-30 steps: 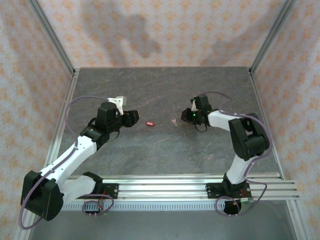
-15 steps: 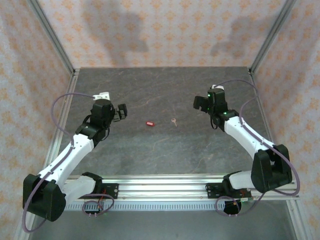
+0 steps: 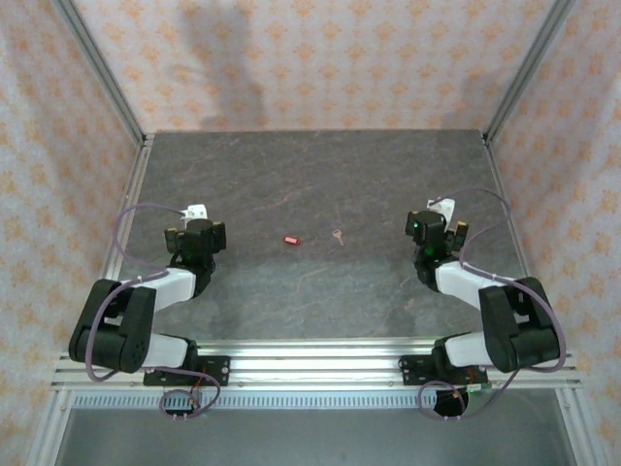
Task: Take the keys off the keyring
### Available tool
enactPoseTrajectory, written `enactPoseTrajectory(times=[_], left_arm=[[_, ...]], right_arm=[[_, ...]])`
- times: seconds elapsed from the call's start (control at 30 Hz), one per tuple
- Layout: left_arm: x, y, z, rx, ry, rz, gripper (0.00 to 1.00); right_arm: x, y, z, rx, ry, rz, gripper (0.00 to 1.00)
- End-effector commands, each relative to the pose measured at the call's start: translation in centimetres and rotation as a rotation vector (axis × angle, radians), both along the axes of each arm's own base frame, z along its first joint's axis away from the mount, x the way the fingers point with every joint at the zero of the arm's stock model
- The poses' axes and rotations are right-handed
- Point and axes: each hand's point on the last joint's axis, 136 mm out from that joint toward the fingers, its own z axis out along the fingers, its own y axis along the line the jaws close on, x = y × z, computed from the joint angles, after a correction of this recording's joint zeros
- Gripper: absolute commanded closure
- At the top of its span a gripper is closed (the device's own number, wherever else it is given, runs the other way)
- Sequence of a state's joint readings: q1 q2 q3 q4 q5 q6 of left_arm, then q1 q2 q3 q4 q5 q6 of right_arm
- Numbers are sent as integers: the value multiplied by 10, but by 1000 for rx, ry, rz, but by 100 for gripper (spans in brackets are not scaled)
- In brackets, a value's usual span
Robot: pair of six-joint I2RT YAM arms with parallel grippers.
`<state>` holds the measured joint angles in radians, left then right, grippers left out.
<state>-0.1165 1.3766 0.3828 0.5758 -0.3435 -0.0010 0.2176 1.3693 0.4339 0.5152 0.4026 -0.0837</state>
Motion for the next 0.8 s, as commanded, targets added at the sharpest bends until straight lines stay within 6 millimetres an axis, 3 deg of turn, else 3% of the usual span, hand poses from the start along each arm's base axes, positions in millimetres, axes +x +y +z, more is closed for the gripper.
enactPoseTrajectory(times=[0.0, 0.07, 0.2, 0.27, 0.33, 0.4, 0.77], left_arm=[[14, 0, 25, -3, -223, -24, 0], [12, -3, 24, 26, -320, -45, 0], [12, -19, 19, 17, -252, -135, 0], [18, -18, 20, 23, -267, -129, 0], [20, -7, 18, 12, -232, -59, 0], [23, 8, 18, 6, -210, 25, 0], [24, 8, 17, -3, -209, 19, 0]], right_arm=[[14, 13, 12, -1, -149, 109, 1], [15, 9, 8, 10, -147, 91, 1], [22, 12, -10, 156, -126, 230, 1], [28, 9, -20, 177, -91, 224, 1], [35, -8, -15, 194, -84, 127, 1], [28, -13, -16, 171, -91, 88, 1], [30, -13, -17, 185, -86, 94, 1]])
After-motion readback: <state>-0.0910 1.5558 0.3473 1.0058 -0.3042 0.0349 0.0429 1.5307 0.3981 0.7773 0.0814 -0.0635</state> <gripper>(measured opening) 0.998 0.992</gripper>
